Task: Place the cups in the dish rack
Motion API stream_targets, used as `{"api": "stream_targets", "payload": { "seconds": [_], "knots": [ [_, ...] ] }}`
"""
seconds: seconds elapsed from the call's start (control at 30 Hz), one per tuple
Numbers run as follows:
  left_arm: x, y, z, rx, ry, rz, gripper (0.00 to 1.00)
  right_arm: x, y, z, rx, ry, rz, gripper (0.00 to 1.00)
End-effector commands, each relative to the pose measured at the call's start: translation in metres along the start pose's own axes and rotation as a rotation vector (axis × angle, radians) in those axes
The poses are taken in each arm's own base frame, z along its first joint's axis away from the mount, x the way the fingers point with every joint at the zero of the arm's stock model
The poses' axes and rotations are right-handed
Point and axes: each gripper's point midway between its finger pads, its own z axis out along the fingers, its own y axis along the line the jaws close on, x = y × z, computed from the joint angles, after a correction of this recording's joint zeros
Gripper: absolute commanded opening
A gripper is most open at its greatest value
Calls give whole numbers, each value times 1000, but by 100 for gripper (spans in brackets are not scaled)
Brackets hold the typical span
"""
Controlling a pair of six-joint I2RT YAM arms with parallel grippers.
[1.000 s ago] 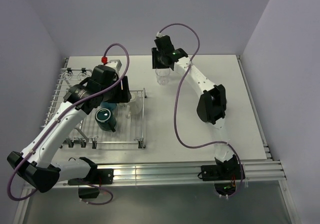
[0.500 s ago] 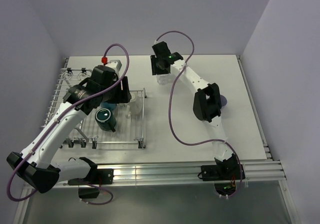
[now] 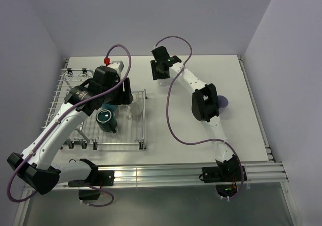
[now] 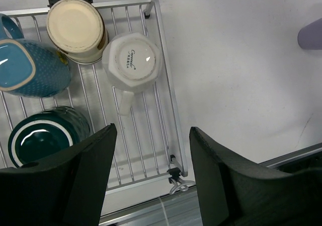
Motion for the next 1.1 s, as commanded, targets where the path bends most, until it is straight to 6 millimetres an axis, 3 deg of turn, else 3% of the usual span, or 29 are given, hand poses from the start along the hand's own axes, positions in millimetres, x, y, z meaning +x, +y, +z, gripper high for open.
{"api": "stream_targets", "payload": {
  "seconds": [0.0, 0.1, 0.2, 0.23, 0.4, 0.5, 0.6, 0.67, 0.7, 0.73, 0.8, 0.83, 0.97, 1.0, 1.03, 1.07],
  "knots": [
    [-7, -9, 0, 31, -24, 3, 66, -19, -3, -8, 12, -50, -13, 49],
    [-8, -10, 0, 30, -23, 2, 66, -16, -4, -5, 15, -43, -17, 40],
    [-7, -10, 0, 30, -23, 1, 66, -18, -7, -8, 24, -48, -11, 17],
    [-7, -11, 0, 32, -24, -1, 66, -21, -7, -12, 18, -56, -10, 3],
    [-7, -14, 0, 51, -35, -10, 66, -32, -10, -29, 26, -95, 7, 0],
    [-10, -17, -2, 72, -57, -16, 68, -47, -11, -54, 22, -143, 30, 0],
    [-17, -22, -6, 103, -94, -26, 69, -62, -12, -92, 9, -195, 69, 0],
    [-18, -26, -7, 129, -105, -30, 70, -71, -15, -129, -8, -245, 122, 0],
    [-24, -30, -11, 150, -134, -36, 73, -83, -13, -164, -38, -299, 142, 0],
    [-26, -32, -12, 164, -146, -35, 76, -72, -14, -168, -46, -280, 156, 0],
    [-35, -39, -18, 202, -189, -36, 88, -73, -12, -194, -94, -319, 203, 0],
    [-37, -40, -20, 208, -201, -40, 99, -64, -10, -218, -141, -333, 215, 0],
    [-49, -50, -26, 287, -247, -60, 99, -53, 0, -271, -276, -387, 259, 0],
    [-52, -52, -30, 322, -249, -75, 99, -52, 1, -296, -313, -423, 265, 0],
    [-58, -58, -33, 359, -272, -79, 99, -36, 1, -292, -330, -393, 274, 0],
    [-58, -60, -31, 385, -270, -85, 99, -35, 14, -304, -422, -398, 274, 0]
  ]
}}
